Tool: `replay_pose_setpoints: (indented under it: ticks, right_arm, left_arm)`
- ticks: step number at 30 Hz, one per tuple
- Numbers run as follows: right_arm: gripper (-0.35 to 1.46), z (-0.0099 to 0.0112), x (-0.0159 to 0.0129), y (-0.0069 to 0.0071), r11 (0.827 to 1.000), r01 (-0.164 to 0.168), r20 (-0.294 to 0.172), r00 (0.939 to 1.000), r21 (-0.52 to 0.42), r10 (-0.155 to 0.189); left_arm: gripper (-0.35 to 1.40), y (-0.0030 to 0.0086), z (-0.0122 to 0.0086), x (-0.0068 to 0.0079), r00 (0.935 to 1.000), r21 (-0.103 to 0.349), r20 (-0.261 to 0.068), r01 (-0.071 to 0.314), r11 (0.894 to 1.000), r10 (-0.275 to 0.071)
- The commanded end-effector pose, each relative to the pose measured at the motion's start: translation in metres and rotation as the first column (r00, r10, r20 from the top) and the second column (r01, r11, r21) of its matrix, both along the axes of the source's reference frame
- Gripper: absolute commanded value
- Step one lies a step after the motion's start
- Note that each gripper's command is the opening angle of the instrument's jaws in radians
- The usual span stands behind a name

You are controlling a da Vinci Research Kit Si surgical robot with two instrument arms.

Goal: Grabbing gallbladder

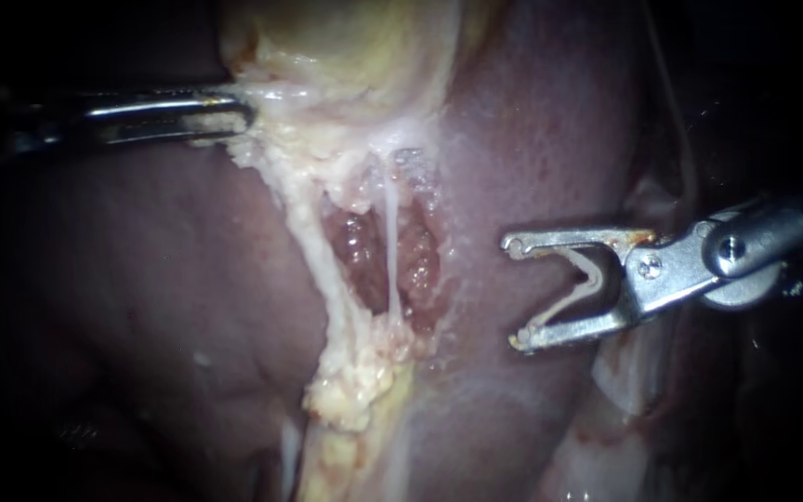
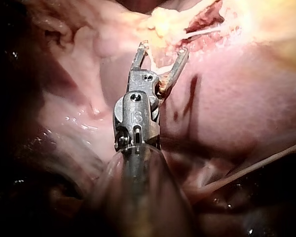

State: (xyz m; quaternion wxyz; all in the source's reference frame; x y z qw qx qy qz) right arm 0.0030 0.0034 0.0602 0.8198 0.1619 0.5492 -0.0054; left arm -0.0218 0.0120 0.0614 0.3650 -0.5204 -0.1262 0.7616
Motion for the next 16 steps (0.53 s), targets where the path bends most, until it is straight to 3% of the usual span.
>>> replay_pose_setpoints:
  ticks: [1,16]
  right_arm:
    - [0.5,0.0,0.0,0.0,1.0,0.0,0.0,1.0,0.001,0.0]
    - [0.5,0.0001,0.0,0.0001,1.0,-0.001,0.0,1.0,0.001,0.001]
  left_arm:
    - [-0.35,0.0001,-0.0002,0.0001,1.0,0.001,0.003,0.001,1.0,-0.001]
    - [-0.35,-0.0005,0.0003,-0.0002,1.0,-0.004,-0.001,0.004,1.0,-0.004]
